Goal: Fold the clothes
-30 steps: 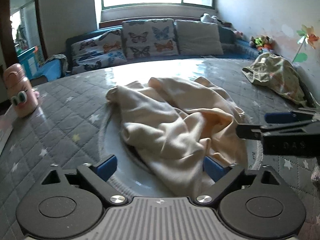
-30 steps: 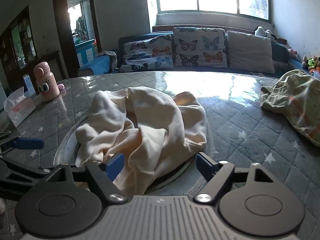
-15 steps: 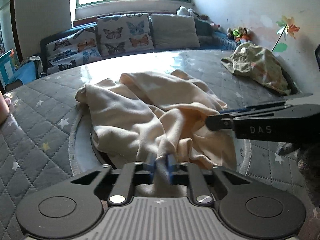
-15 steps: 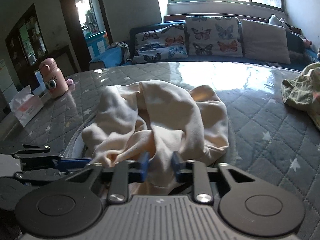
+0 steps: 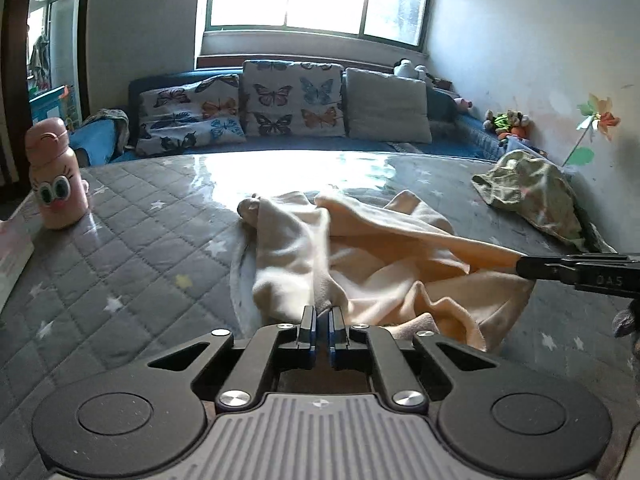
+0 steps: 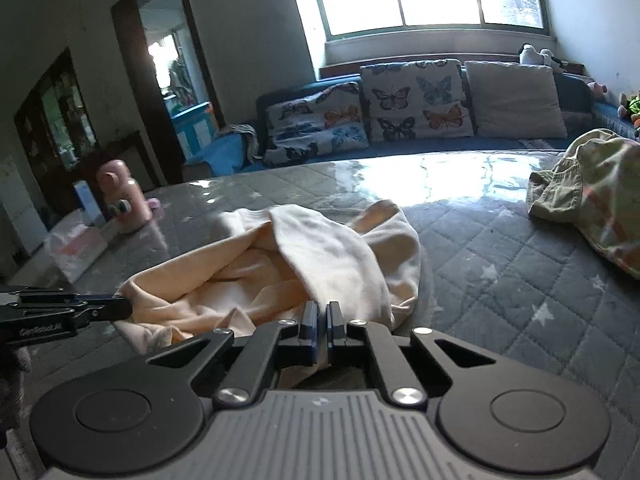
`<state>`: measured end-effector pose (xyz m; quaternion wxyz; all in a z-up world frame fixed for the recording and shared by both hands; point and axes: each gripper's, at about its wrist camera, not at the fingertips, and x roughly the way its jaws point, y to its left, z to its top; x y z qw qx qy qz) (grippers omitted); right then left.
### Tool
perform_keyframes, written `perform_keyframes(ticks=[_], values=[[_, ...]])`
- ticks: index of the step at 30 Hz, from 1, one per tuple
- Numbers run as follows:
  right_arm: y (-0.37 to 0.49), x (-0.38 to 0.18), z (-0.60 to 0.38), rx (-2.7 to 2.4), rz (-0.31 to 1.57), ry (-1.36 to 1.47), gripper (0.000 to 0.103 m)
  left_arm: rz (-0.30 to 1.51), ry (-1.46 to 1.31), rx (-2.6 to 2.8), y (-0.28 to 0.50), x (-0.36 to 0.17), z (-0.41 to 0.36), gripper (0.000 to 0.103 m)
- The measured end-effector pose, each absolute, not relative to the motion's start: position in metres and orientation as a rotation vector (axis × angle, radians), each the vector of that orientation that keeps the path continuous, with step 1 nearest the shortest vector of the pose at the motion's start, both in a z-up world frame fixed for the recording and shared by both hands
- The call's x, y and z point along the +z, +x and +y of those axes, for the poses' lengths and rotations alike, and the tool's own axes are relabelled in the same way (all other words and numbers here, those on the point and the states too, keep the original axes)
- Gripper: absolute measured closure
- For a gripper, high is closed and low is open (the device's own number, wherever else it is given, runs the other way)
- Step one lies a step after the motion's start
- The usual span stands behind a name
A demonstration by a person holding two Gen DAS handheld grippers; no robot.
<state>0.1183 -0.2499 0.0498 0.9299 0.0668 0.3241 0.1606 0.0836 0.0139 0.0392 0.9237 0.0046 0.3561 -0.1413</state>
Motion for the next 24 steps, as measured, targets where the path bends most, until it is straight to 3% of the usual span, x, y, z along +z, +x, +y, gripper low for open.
perform_keyframes(ticks=[7, 13, 20, 24], values=[[0.065, 0.06, -0.245, 0.448, 0.736, 0.05, 0.098, 0.747, -0.014, -0.303, 0.049, 0.045, 0.036, 0.096], [0.068, 0.071, -0.226, 0.482, 0.721, -0.03, 0.094, 0.764, -0.001, -0.286, 0.046, 0.043, 0.04, 0.092], [0.13, 0.06, -0.179, 0.502, 0.709, -0.087, 0.091, 0.701, 0.015, -0.255, 0.064, 0.05, 0.039, 0.073], [0.168, 0.044, -0.155, 0.493, 0.731, -0.115, 0.08, 0.708, 0.003, -0.231, 0.078, 0.048, 0.043, 0.065]])
